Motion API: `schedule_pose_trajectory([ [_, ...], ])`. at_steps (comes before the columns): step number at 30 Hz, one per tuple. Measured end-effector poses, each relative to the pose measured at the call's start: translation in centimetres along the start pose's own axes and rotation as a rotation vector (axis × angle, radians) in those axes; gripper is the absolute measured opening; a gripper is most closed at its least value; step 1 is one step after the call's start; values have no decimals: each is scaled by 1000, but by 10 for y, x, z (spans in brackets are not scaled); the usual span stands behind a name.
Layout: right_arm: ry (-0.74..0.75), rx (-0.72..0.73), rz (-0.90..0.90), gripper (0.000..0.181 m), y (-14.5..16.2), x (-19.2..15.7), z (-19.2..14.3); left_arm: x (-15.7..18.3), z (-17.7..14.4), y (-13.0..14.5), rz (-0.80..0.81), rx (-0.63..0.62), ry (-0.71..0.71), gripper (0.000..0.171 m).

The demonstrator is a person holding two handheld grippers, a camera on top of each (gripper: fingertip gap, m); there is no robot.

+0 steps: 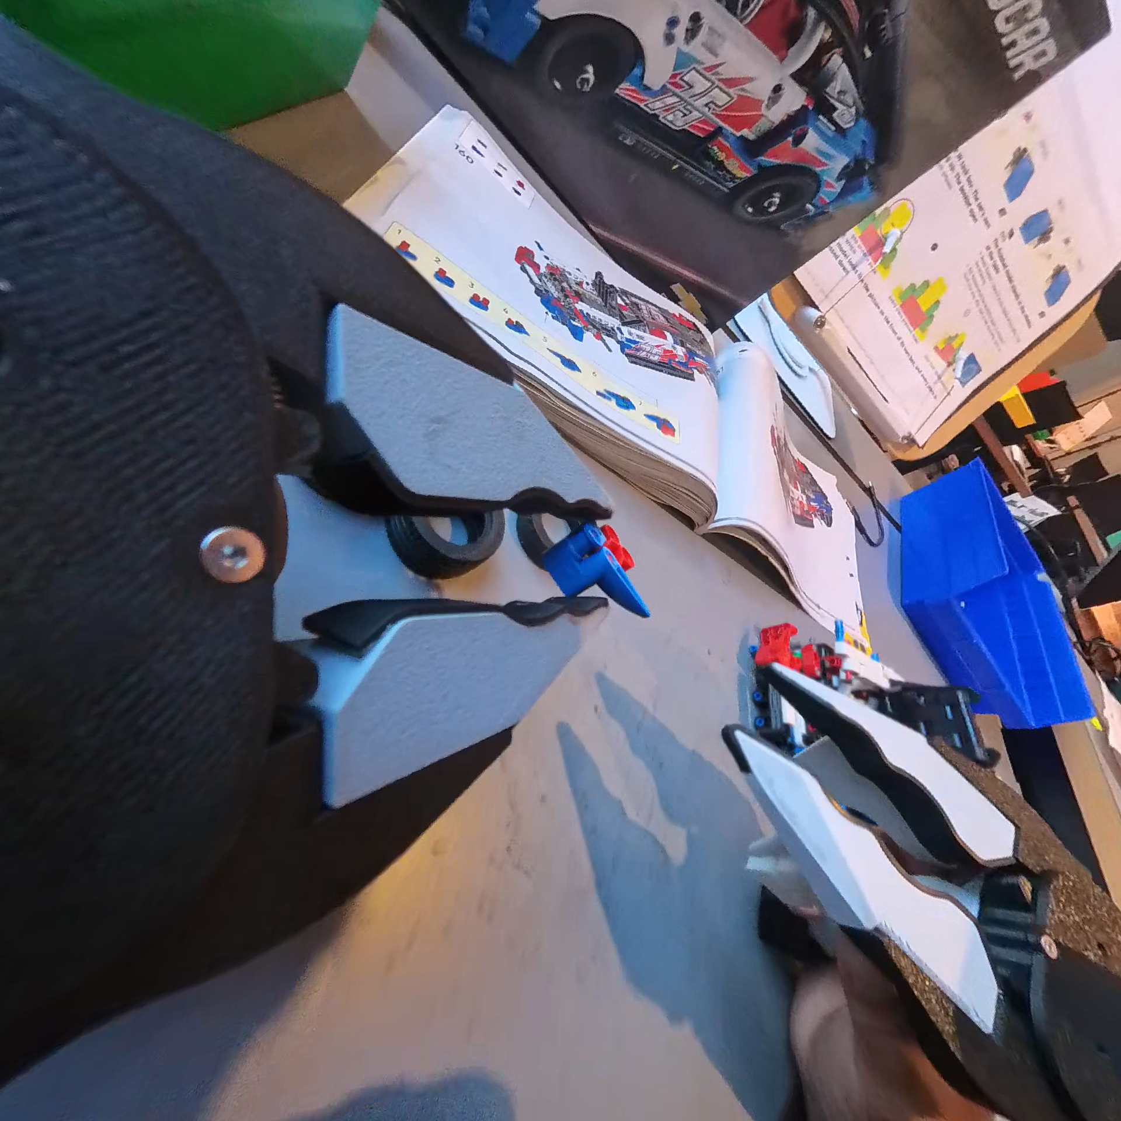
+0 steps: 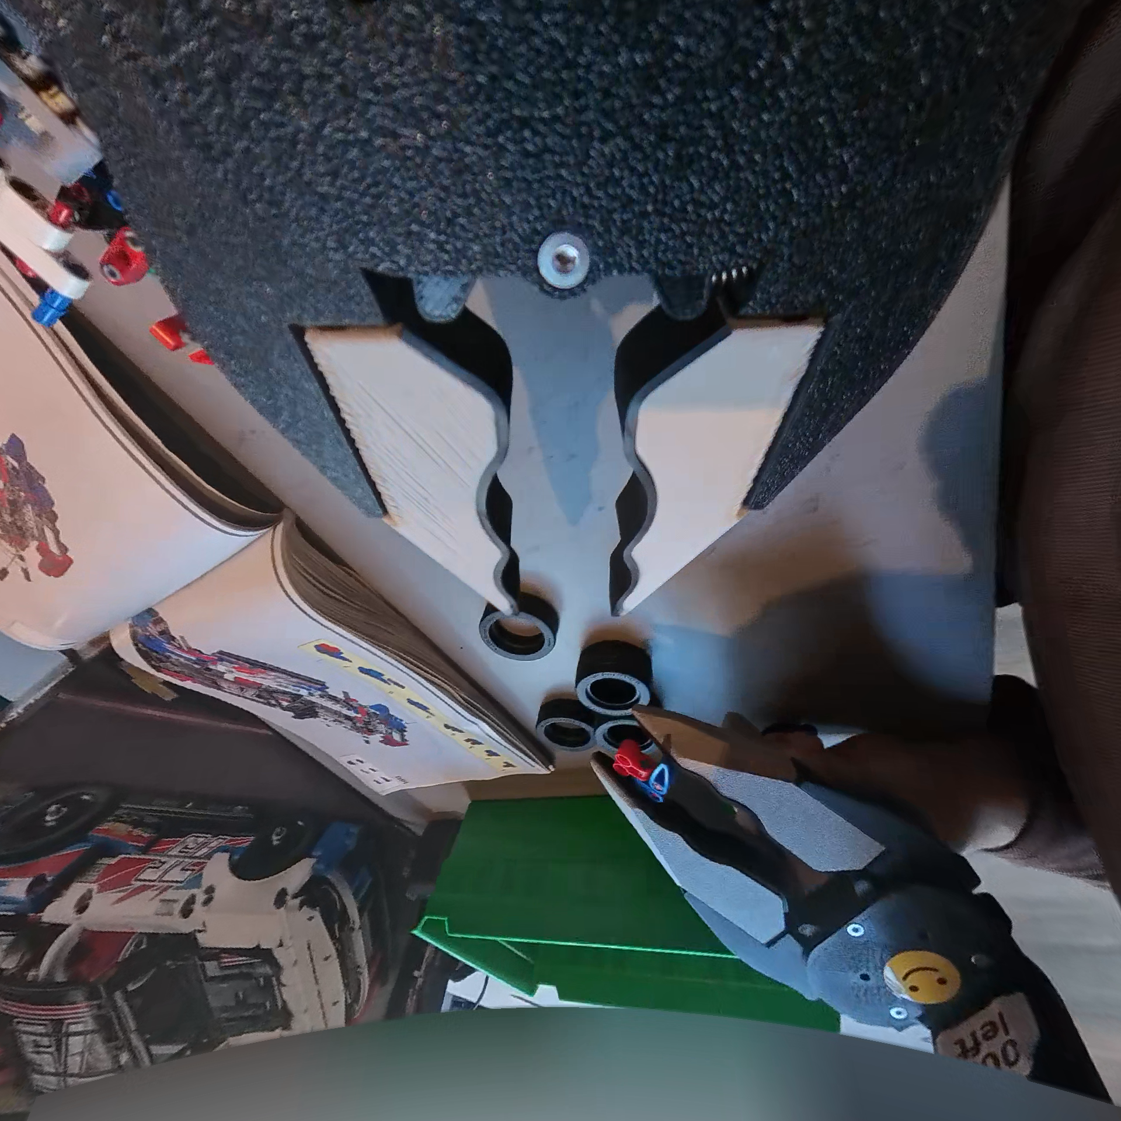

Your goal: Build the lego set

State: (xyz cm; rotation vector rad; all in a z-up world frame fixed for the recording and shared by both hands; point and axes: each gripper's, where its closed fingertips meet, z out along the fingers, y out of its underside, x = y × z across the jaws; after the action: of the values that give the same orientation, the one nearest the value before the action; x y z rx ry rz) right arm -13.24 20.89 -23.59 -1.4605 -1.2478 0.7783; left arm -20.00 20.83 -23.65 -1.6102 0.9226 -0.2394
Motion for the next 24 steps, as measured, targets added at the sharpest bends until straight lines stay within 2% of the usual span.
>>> schedule_pose_trajectory([
  [7,-32,24,13,26,-6,7,12,-12,0,0,-98,16,-6,23],
  [24,-49,71,18,23,-14,8,16,-16,3,2,-77,-2,-44,23],
])
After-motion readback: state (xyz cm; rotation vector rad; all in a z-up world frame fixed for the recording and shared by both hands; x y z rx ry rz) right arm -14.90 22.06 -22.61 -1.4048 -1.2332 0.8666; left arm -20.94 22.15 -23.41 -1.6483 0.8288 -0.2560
